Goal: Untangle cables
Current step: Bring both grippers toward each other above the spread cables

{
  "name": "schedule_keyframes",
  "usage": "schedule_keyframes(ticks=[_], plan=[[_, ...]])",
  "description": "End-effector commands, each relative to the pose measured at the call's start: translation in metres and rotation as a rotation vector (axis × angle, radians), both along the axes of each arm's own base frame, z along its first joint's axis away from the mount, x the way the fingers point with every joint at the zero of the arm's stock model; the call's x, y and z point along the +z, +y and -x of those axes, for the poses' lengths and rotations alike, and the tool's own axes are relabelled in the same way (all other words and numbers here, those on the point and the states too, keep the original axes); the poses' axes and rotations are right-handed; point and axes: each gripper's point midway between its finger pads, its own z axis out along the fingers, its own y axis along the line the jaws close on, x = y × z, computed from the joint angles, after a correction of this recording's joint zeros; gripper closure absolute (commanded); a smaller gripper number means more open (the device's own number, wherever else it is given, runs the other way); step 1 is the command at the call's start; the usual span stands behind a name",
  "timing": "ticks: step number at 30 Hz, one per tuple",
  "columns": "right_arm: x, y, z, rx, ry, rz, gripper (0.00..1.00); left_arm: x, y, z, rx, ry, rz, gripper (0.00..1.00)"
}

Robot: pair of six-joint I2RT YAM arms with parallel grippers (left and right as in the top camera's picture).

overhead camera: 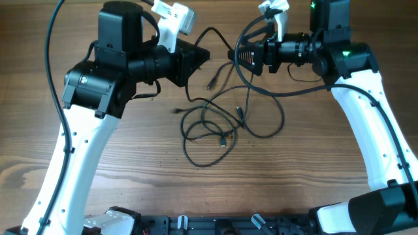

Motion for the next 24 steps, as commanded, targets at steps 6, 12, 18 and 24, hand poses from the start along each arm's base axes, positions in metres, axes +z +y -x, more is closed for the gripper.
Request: schedule_keyframes(ticks=[6,12,18,24], plan=[[0.017,0.023,0.010,0.113,-0.136,-0.037,0.21,0.011,-0.016,0.019,-0.135,0.051,0.108,0.96],[0.031,0.037,0.010,0.136,-0.200,-0.067,0.39,0.014,-0.021,0.026,-0.173,0.064,0.130,0.96],[0.029,0.034,0.000,0.053,-0.124,-0.063,0.96,0.010,-0.018,0.022,-0.142,0.060,0.107,0.82],[0.024,0.012,-0.034,-0.221,0.054,-0.065,0.96,0.002,-0.009,0.008,-0.059,0.043,0.047,0.09]])
